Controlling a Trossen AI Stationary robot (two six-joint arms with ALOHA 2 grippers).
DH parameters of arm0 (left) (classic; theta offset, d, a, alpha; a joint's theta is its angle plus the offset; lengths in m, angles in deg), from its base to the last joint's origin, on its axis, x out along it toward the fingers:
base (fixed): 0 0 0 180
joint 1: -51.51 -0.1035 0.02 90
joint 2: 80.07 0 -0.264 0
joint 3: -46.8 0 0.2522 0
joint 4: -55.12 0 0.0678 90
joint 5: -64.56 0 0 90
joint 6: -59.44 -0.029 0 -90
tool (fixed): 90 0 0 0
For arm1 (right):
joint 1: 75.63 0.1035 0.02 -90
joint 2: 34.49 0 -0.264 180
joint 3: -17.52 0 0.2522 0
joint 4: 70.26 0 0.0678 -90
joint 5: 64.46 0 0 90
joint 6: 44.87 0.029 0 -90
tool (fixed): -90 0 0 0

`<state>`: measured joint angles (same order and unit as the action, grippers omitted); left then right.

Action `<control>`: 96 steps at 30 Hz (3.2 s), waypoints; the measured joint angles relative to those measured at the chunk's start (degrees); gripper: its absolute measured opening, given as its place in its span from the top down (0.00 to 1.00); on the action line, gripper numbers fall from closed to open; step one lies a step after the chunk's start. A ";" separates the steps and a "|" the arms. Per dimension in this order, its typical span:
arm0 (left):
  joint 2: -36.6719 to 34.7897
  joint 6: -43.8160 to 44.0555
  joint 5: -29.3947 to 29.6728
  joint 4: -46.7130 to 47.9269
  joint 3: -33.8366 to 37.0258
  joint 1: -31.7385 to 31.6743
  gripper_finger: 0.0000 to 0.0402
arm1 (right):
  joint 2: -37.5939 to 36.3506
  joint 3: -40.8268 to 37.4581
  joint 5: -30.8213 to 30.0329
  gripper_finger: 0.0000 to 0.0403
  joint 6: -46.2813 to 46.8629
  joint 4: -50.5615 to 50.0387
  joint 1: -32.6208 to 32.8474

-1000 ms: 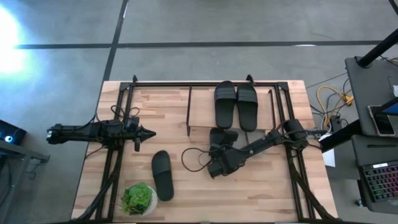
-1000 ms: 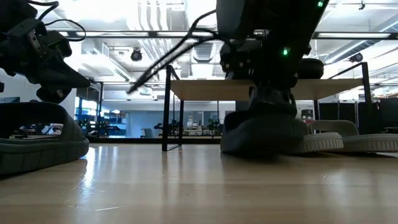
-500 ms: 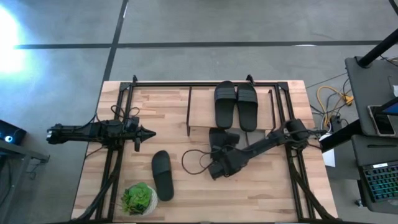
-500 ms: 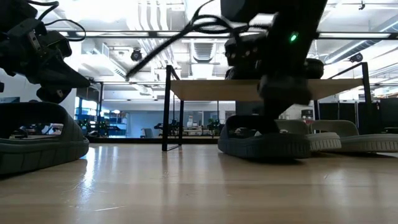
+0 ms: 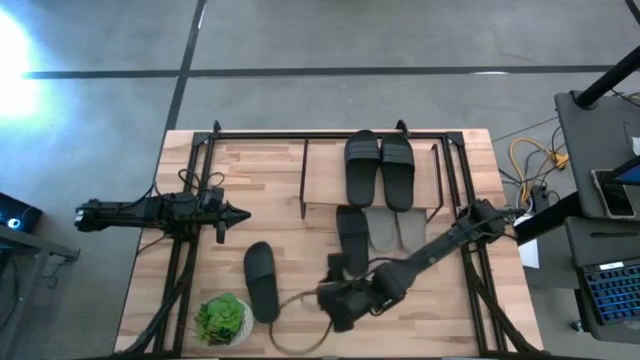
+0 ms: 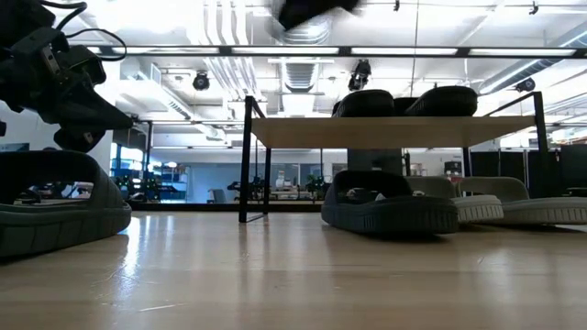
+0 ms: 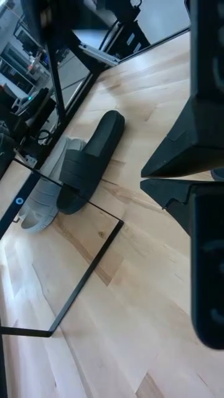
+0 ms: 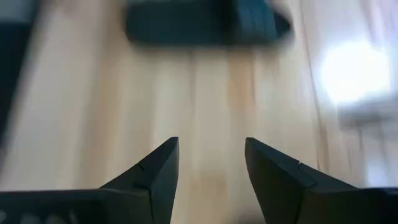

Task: Pick and place slides into the shelf
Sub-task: Put the black slide under the shelf

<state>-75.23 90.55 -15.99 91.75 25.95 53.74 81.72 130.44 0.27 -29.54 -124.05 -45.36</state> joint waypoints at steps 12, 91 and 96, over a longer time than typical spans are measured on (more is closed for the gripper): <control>0.00 0.01 0.00 0.00 -0.01 -0.01 1.00 | 0.11 -2.06 -1.35 0.52 -15.59 20.33 -4.50; 68.51 6.80 11.61 34.19 -62.39 23.22 1.00 | -39.50 -20.35 -17.84 0.48 50.40 -18.98 5.71; 75.30 12.97 12.68 34.35 -64.88 28.96 1.00 | -39.52 -20.40 -17.45 0.48 50.07 -21.58 5.69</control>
<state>0.07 103.53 -3.31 126.10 -38.93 82.70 42.20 110.05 -17.18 20.53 -145.63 -39.67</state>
